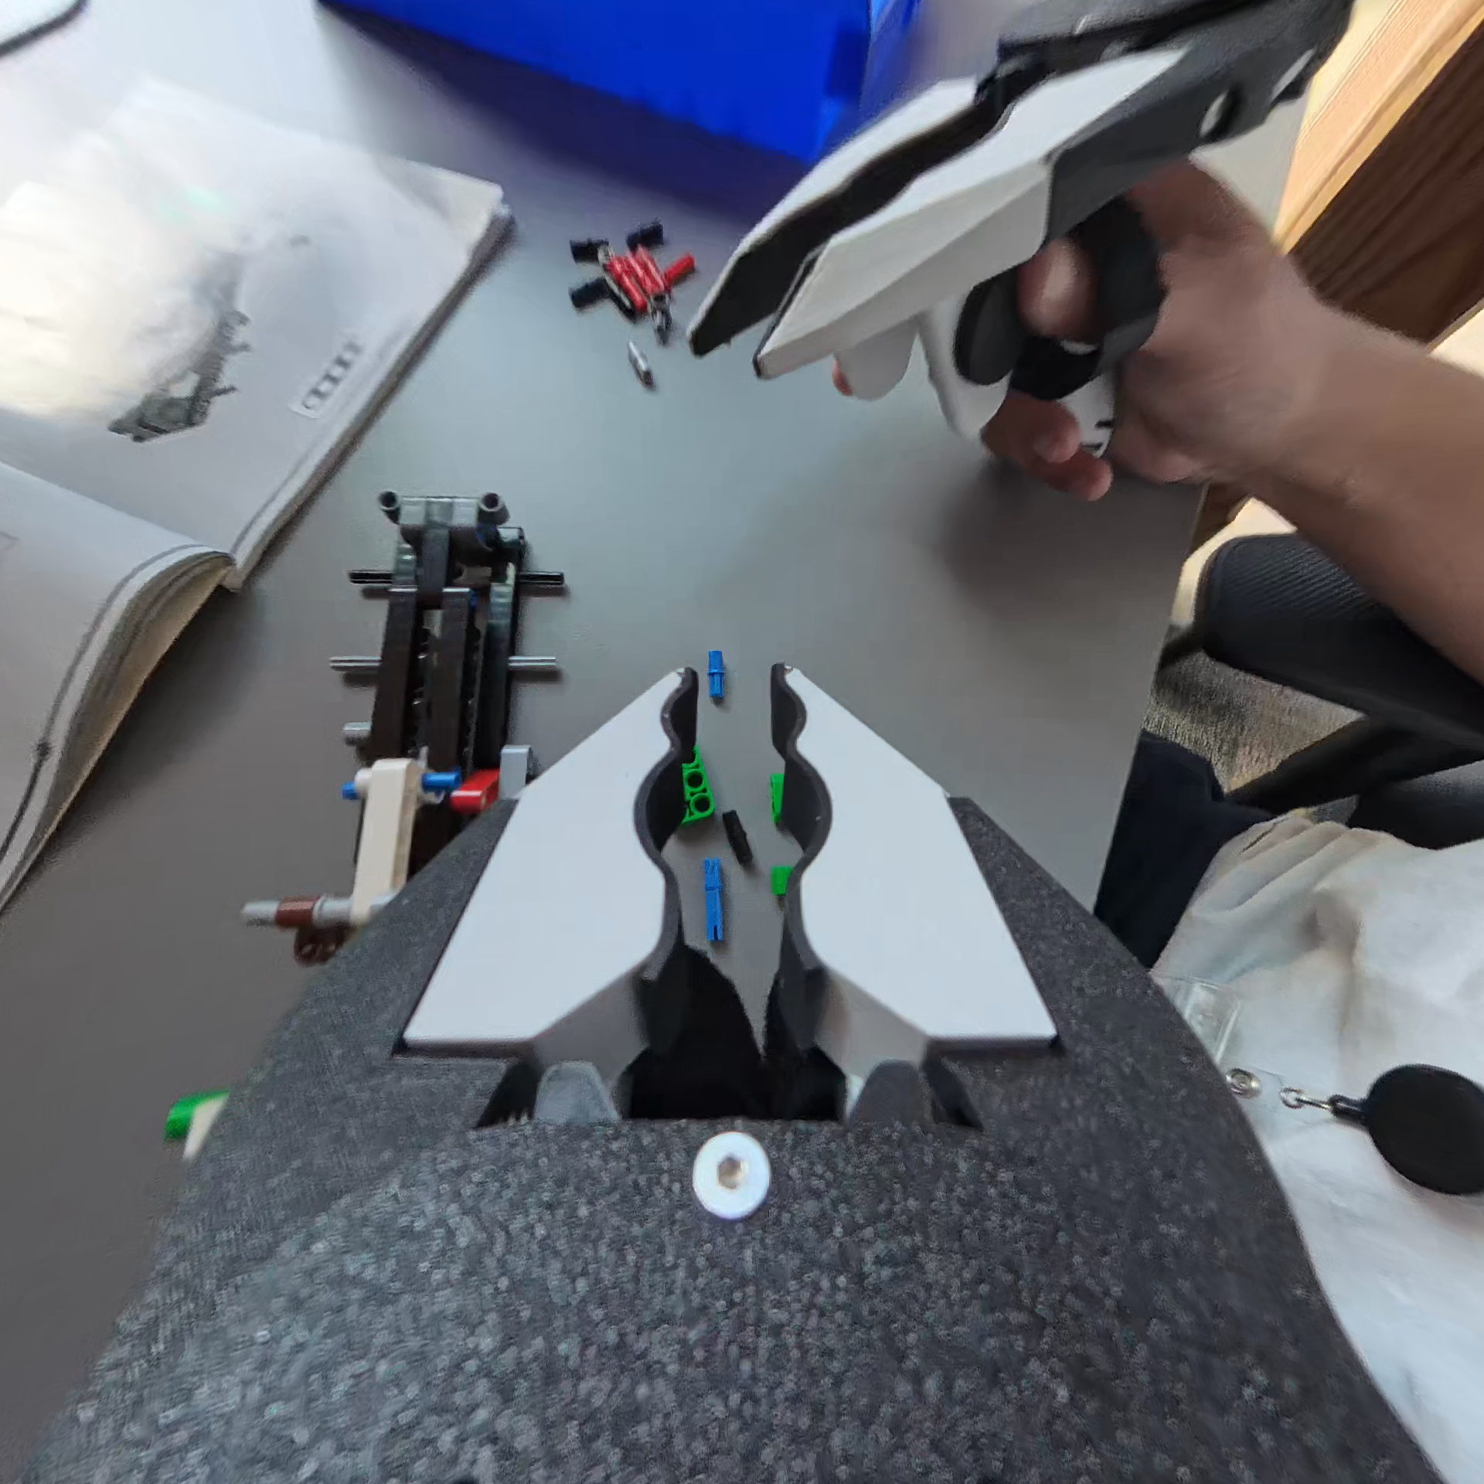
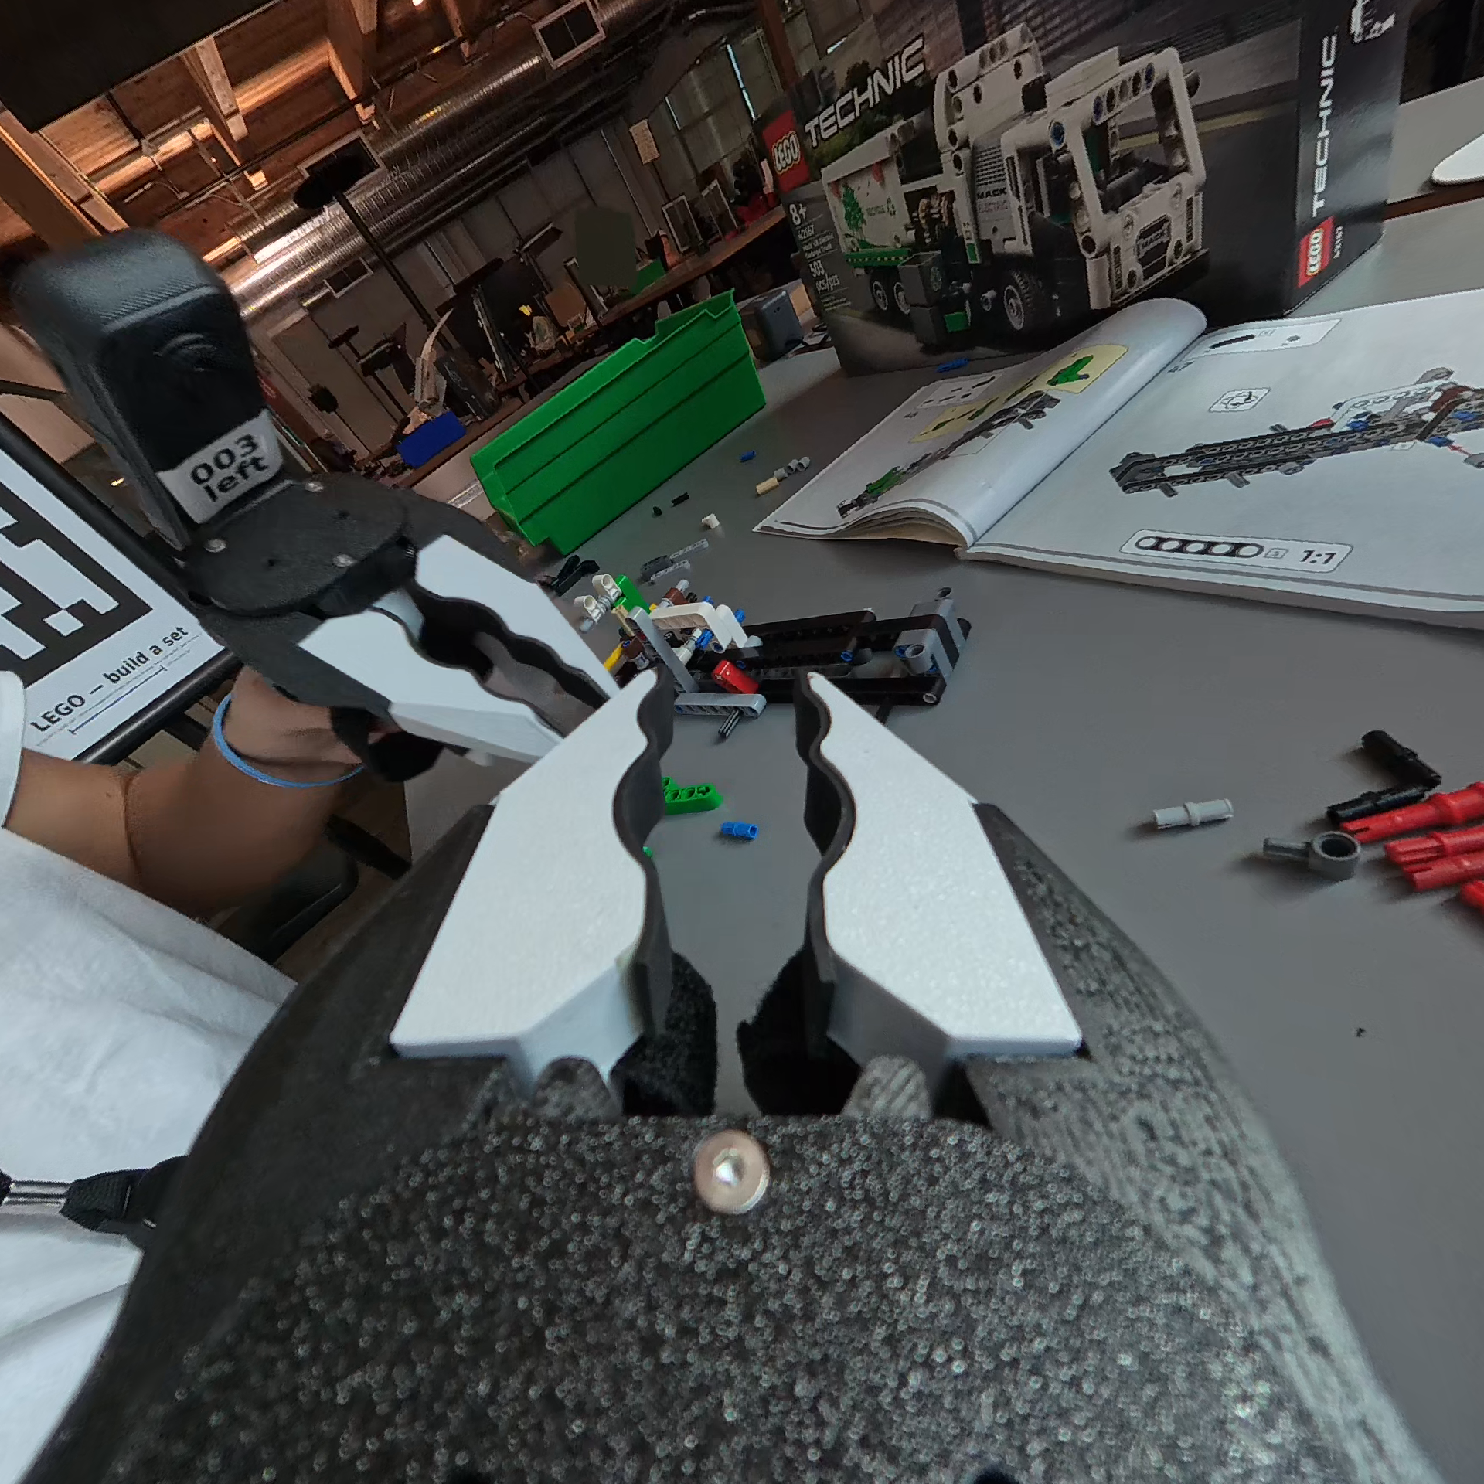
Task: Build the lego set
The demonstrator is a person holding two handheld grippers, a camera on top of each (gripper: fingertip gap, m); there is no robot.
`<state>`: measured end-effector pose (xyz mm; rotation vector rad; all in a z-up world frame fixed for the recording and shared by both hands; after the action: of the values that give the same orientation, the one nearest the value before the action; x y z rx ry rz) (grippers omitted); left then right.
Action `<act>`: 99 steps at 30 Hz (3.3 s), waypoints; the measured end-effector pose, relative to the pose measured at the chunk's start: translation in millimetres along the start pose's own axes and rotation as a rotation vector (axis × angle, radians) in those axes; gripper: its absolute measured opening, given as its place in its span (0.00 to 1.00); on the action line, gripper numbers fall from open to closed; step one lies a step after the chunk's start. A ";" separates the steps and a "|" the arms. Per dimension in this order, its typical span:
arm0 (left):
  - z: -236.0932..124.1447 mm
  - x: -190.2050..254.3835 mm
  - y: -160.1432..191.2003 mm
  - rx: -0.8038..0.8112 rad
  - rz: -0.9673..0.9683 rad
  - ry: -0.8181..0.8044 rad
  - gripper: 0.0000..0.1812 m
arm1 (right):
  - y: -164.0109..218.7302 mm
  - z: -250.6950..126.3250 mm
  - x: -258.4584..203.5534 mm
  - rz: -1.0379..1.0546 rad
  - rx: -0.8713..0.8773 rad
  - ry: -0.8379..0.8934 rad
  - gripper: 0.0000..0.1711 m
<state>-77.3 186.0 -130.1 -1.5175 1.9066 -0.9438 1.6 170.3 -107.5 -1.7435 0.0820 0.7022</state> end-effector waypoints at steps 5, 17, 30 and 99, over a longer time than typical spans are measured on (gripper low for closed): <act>-90.5 -17.4 7.1 0.342 -0.169 -0.092 0.14 | -8.8 -3.6 -0.9 -0.060 0.062 0.022 0.14; -151.8 -86.2 89.8 0.431 -0.147 -0.448 0.30 | -41.5 -14.4 -9.9 -0.573 0.350 0.303 0.21; -132.0 -116.6 103.5 0.302 -0.254 -0.371 0.20 | 1.8 22.9 13.4 -0.326 -0.059 0.339 0.18; -67.9 27.8 -10.5 0.525 0.072 0.061 0.08 | -20.9 22.9 -0.6 -0.479 0.114 0.262 0.15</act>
<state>-129.0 171.1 -79.1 -1.1132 1.5682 -1.3391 0.3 197.1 -92.0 -1.6507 -0.1121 0.1164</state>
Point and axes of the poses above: each gripper's, where its closed fingertips meet, z out along the fingers, y out of its underside, x = y × z across the jaws, the point moved 1 cm from there along -z, back along the fingers, and after that the axes turned 2 degrees about z, right-handed, at the moved point
